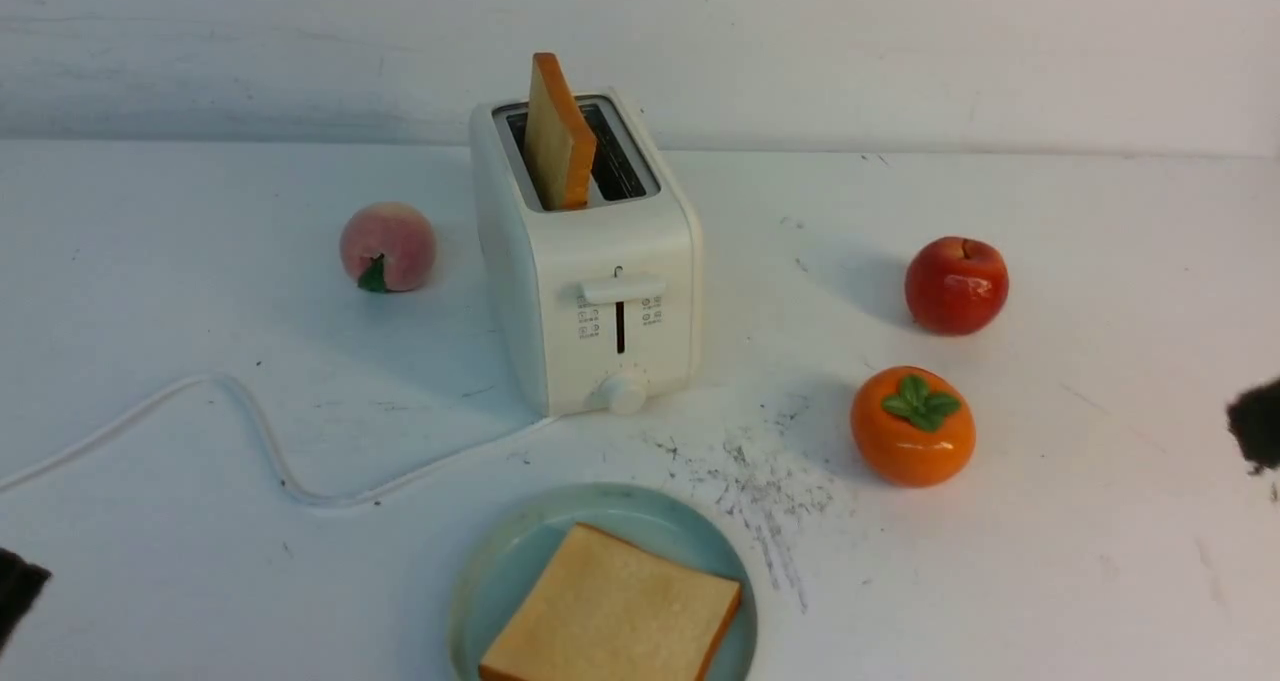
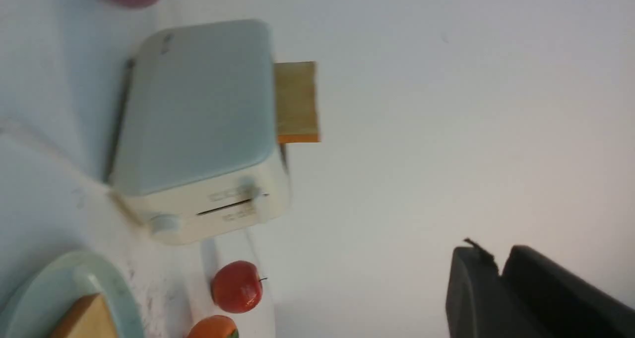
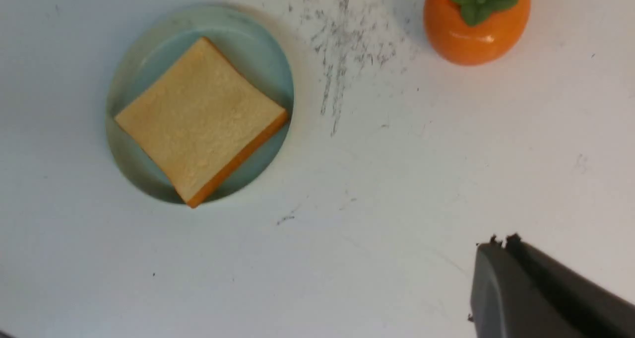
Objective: Take toasted bread from bread machine on white table place on plate.
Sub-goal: 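Reach for a toast slice standing in the toaster with the left gripper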
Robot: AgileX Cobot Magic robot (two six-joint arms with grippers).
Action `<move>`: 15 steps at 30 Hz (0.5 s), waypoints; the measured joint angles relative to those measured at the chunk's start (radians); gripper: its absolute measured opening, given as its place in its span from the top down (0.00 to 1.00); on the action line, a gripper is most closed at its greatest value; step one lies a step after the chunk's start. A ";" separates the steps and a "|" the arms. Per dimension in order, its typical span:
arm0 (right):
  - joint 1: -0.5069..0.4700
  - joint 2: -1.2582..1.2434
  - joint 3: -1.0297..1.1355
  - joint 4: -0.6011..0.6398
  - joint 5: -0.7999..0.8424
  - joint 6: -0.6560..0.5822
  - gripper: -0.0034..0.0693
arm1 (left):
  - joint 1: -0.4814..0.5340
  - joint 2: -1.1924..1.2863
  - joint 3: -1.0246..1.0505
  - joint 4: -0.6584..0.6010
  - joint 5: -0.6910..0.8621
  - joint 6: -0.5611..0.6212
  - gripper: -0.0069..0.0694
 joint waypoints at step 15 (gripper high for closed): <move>0.002 -0.936 0.483 -0.243 -0.480 0.097 0.96 | 0.000 0.647 -0.569 -0.155 0.733 0.448 0.93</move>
